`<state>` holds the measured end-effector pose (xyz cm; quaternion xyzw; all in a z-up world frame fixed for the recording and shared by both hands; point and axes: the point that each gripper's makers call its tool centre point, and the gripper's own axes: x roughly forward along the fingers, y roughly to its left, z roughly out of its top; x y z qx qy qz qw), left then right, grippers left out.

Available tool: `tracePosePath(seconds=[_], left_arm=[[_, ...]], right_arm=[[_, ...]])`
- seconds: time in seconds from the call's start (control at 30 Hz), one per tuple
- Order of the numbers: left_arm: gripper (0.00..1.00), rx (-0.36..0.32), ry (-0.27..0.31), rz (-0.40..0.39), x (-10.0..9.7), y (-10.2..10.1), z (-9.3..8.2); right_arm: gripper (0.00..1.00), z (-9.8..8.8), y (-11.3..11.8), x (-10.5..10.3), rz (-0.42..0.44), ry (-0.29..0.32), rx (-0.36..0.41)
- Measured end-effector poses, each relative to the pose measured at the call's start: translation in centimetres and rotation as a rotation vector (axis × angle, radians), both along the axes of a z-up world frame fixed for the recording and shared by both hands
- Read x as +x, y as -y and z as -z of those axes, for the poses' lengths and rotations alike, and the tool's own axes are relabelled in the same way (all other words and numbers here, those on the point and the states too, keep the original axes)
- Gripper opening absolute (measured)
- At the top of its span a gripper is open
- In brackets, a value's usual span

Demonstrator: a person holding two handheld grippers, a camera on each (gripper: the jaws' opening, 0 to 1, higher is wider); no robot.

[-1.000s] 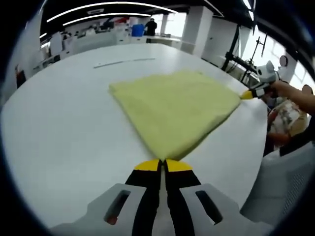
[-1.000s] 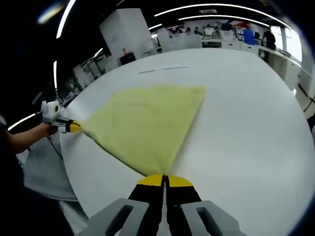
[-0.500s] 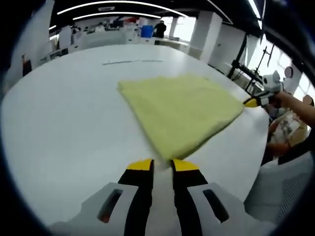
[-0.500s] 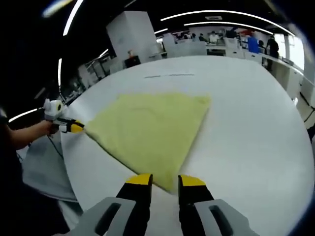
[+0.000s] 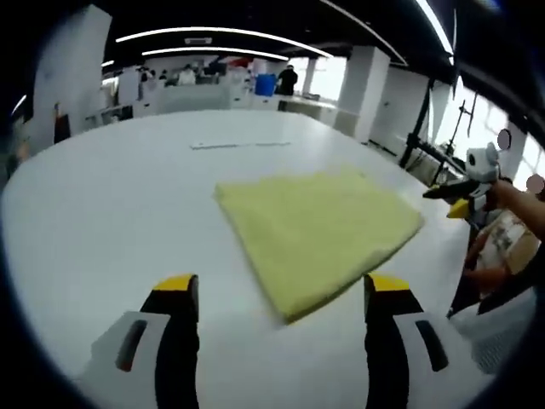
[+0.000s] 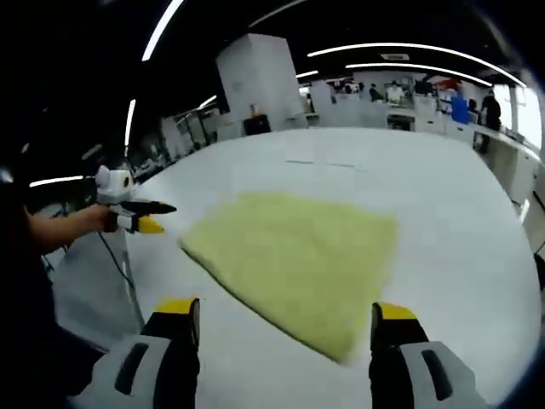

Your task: Fold the garment on the visible template until the final outline fits inside the template.

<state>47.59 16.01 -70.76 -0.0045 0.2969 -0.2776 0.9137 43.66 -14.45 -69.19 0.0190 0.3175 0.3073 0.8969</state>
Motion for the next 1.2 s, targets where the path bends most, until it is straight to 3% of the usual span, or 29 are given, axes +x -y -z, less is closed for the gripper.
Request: tracePosePath(seconds=[0.07, 0.2, 0.33, 0.43, 0.8, 1.2], left_arm=[[0.78, 0.023, 0.016, -0.009, -0.1, -0.1, -0.7], [0.87, 0.051, 0.059, -0.01, -0.7, 0.1, -2.0], [0.91, 0.06, 0.08, 0.008, -1.1, 0.8, -3.3], [0.99, 0.033, 0.093, 0.022, -1.5, 1.4, -4.1], [0.99, 0.072, 0.073, 0.044, -2.6, 1.7, -3.8], [0.97, 0.069, 0.1, 0.023, -2.3, 1.3, -4.7]], right_arm=[[0.9, -0.9, -0.3, 0.1, 0.001, 0.029, -0.003], [0.97, -2.5, -0.8, 0.1, 0.009, 0.068, 0.003], [0.99, -3.6, -1.1, 0.3, 0.038, 0.092, 0.029], [0.99, -3.7, -1.3, 0.2, 0.044, 0.093, 0.039], [0.99, -3.7, -1.8, -0.2, 0.029, 0.111, 0.006], [0.97, -2.9, -1.2, -0.5, 0.017, 0.094, -0.058]])
